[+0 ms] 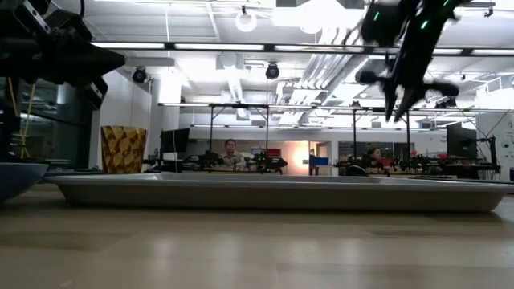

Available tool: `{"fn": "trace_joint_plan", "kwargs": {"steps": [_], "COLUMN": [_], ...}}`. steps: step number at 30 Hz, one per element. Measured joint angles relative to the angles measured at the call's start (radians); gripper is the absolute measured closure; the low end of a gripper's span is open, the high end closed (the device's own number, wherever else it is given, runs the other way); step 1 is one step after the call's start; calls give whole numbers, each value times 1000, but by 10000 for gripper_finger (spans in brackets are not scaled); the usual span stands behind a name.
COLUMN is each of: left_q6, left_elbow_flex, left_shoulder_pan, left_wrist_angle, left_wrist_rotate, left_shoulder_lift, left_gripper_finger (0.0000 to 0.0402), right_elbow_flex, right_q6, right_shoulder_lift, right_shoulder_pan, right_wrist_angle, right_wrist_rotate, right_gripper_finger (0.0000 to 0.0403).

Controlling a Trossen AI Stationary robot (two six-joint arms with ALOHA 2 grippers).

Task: Pick and place plate/cup/fork/spoon on tray
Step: Put the orange spoon on the gray tray

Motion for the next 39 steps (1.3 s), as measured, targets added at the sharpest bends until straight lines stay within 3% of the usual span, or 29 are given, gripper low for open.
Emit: {"fn": "trace_joint_plan", "kwargs": {"steps": [3, 8, 12, 18, 25, 29, 35, 39], "left_q6": [0, 0, 0, 0, 0, 0, 0, 0], "left_elbow_flex": [0, 0, 0, 0, 0, 0, 0, 0], "left_shoulder_pan": [0, 0, 0, 0, 0, 0, 0, 0], "left_wrist_angle": [0, 0, 0, 0, 0, 0, 0, 0], "left_wrist_rotate": [0, 0, 0, 0, 0, -1, -2, -2], "left_shoulder_lift": [0, 0, 0, 0, 0, 0, 0, 0], "left_gripper_finger": [401, 401, 402, 401, 401, 401, 402, 402], "right_elbow_flex": [-20, -31, -31, -32, -31, -30, -31, -31], "right_q6": [-10, 105, 116, 143, 164, 175, 58, -66], "right_shoulder_lift": [106, 245, 346, 455, 538, 547, 521, 443], "right_shoulder_pan": [-92, -196, -259, -335, -373, -373, -373, -360], "right_wrist_angle": [49, 126, 153, 263, 332, 336, 324, 323], "right_wrist_rotate": [-45, 34, 56, 49, 26, 32, 24, 27], "right_gripper_finger": [265, 187, 166, 168, 200, 255, 385, 387]}}
